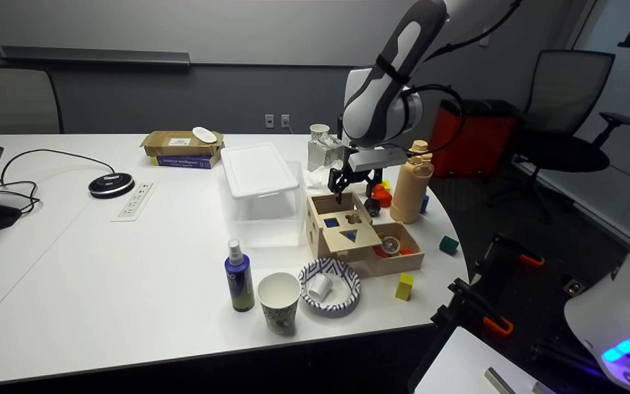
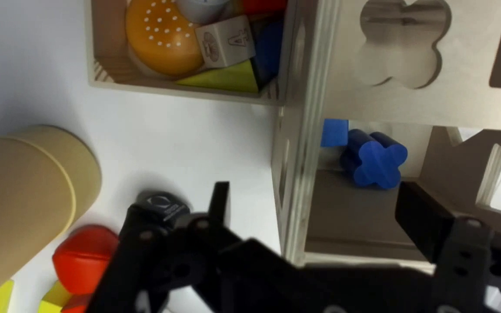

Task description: Move the wooden box to the right

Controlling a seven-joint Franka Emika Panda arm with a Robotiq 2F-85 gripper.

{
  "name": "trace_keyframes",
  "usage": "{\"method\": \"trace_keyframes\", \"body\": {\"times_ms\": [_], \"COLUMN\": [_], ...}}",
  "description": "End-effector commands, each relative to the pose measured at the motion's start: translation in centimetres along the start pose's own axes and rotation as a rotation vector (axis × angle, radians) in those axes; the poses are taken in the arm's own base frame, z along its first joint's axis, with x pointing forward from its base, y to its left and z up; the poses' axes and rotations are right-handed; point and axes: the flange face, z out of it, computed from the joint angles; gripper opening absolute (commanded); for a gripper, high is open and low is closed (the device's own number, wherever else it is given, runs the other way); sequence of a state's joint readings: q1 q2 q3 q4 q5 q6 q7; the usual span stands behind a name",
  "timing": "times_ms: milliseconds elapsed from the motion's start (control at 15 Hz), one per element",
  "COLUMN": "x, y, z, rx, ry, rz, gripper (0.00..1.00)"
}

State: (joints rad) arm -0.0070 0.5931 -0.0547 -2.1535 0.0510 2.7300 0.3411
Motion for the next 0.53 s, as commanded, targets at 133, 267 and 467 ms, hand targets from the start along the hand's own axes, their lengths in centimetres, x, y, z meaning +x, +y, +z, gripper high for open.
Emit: {"method": "trace_keyframes", "body": {"times_ms": [133,267,467], "x": [1.5,1.5,1.4], "y": [1.7,2.2,1.7], "z": [2.6,3.2,3.5], "rx": [-0.052,-0.059,-0.055], "ry": [0.014,0.008,0.016], "rz": [0.044,0.053,0.051], "gripper": [0.51,0.35,0.13]}}
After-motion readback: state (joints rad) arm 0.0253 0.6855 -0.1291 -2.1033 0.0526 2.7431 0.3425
